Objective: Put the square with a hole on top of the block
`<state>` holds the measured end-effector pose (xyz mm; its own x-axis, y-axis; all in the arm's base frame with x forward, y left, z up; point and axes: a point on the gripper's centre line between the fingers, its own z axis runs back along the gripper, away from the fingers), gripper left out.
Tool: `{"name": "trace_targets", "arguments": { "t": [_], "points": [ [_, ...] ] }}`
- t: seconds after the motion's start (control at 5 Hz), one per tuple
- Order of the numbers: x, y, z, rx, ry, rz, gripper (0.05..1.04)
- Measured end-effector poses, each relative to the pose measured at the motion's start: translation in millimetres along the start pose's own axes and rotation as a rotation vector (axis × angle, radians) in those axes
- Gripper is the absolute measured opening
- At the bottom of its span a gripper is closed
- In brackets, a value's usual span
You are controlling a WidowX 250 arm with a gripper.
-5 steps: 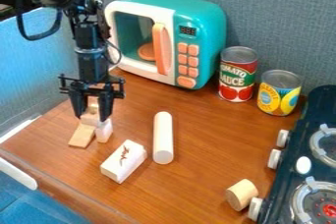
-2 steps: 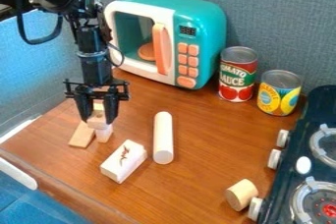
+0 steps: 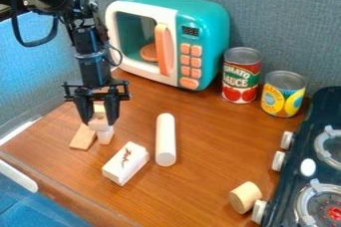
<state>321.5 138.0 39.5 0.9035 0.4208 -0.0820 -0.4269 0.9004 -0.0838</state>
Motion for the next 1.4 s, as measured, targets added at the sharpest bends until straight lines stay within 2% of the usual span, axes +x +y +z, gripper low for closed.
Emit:
{"name": "trace_targets", "arguments": {
  "t": [0.2, 0.4, 0.6, 0.8, 1.0, 1.2, 1.4],
  "points": [
    [-0.3, 0.9, 0.0, 0.006, 0.002, 0.019, 0.617],
    [-1.2, 4.5, 2.1, 0.033, 0.013, 0.024, 0.914],
    [-0.7, 1.9, 1.9, 0.031, 0.011, 0.016, 1.007],
    [-0.1, -0.1, 1.8, 0.029, 0.006, 0.013, 1.001],
    [-1.7, -12.7, 13.4, 0.05, -0.035, -0.049, 1.001],
    [-12.9, -43.6, 58.2, 0.112, -0.17, -0.229, 1.001],
    [-21.1, -57.3, 72.0, 0.081, -0.164, -0.381, 1.001]
  ]
}}
